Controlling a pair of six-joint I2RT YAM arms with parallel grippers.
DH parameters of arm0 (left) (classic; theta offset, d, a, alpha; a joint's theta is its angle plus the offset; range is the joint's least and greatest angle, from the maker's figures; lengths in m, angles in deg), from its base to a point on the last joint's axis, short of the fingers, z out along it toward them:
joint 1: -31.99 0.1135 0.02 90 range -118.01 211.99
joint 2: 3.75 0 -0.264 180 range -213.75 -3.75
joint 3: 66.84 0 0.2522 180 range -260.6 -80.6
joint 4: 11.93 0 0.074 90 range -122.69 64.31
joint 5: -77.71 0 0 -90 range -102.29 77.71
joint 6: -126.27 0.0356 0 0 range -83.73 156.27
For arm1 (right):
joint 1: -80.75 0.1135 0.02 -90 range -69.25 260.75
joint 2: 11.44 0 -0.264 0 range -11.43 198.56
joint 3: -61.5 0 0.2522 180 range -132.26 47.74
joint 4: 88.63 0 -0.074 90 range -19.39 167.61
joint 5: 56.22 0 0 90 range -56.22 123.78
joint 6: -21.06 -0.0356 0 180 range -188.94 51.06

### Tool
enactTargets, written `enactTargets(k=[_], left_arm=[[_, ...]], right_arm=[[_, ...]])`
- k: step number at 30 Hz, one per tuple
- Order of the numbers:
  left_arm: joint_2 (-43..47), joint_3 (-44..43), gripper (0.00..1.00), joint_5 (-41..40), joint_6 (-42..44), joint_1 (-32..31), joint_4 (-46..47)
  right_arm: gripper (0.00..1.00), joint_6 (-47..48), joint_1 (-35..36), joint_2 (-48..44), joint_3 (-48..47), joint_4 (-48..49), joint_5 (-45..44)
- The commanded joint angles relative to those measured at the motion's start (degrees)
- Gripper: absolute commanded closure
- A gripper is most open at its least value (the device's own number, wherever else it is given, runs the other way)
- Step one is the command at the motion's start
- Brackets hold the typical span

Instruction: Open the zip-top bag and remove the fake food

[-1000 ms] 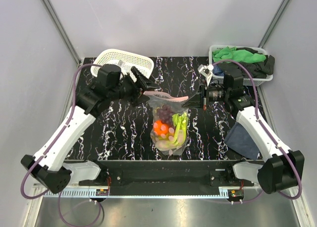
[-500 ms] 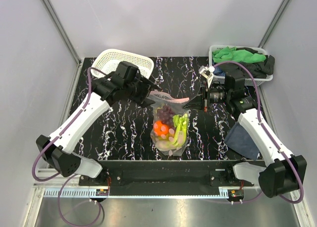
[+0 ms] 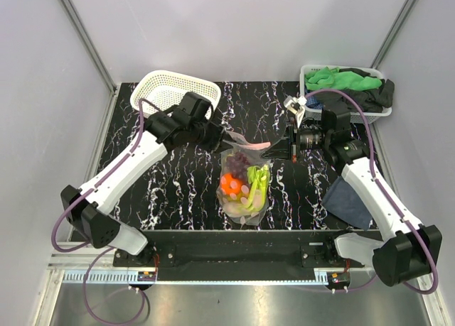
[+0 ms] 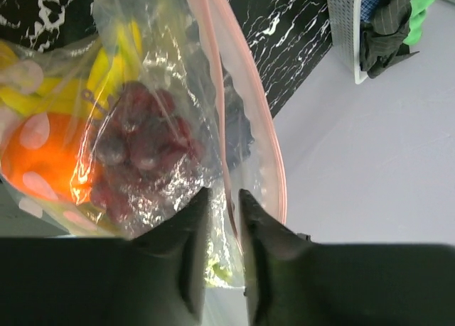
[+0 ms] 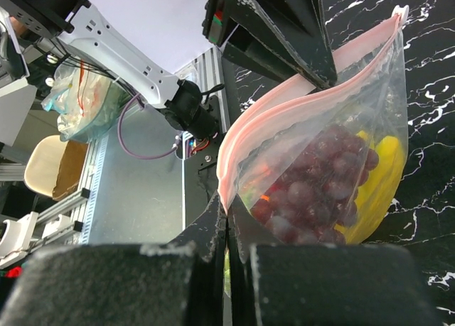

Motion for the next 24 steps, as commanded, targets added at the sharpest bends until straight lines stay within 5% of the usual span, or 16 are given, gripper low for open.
enactTargets(k=[1, 3, 4, 14, 24], left_arm=[[-0.39, -3.5, 0.81, -5.53, 6.31, -0.12, 3.44], [-0.65, -4.21, 0.99, -6.16, 9.23, -0.12, 5.19], [-0.83, -4.47, 1.0, -5.99, 12.11, -0.12, 5.81], [1.27, -6.33, 1.0, -4.15, 40.25, -0.39, 9.77], [11.56, -2.89, 1.0, -3.28, 55.28, -0.3, 9.07]], right_arm=[[1.0, 0.2, 1.44, -2.27, -2.13, -0.29, -1.17], [1.0, -0.85, 2.84, -2.88, -2.74, -1.43, -3.62], [1.0, -1.55, 3.28, -3.06, -2.83, -1.78, -4.77], [0.47, -19.03, 3.37, -7.98, -4.32, -11.88, -23.48], [0.34, -21.78, 3.72, -5.98, -14.86, -22.35, -29.48]])
